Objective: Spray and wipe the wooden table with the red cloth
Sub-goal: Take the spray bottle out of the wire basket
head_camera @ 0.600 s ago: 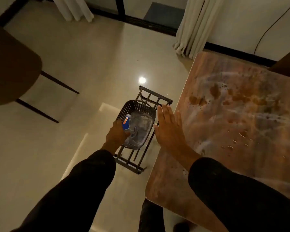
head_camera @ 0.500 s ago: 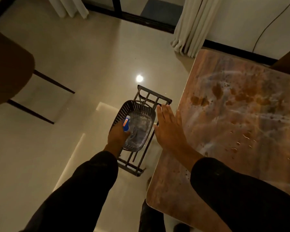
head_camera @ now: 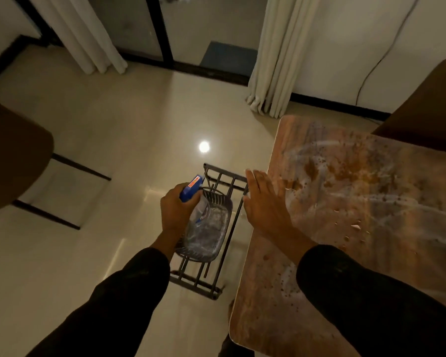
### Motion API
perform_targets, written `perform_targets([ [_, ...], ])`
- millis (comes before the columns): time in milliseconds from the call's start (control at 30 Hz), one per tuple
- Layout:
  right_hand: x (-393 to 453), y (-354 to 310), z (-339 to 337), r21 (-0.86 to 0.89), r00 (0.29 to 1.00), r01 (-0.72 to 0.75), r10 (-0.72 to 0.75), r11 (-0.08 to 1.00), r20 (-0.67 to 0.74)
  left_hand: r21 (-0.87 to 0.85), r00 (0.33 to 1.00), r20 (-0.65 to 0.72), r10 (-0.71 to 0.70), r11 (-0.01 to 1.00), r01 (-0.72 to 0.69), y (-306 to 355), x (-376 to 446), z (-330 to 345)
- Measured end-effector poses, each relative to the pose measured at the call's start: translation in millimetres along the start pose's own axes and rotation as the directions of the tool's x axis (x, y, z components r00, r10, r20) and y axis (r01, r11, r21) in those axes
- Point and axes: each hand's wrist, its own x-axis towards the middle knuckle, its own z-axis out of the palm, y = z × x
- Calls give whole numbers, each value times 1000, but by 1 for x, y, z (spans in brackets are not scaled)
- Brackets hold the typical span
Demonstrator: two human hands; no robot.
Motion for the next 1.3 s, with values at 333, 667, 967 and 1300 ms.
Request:
perform_targets([
  [333,-35,91,-187,-46,968,-142,129,989,-216,-83,826,123,550,835,-544,261,24,16],
  [667,-222,286,-298,10,733,-567,510,824,-450,-496,585,321,744,659,-565,477,-89,156],
  [967,-424,481,-305,150,478,-805,777,574,-409,-556,322,610,724,681,-478,570,-301,352],
  [1300,-620,670,-199,236,-1,-972,997,-20,81,-567,101,754,650,720,-401,564,-472,543],
])
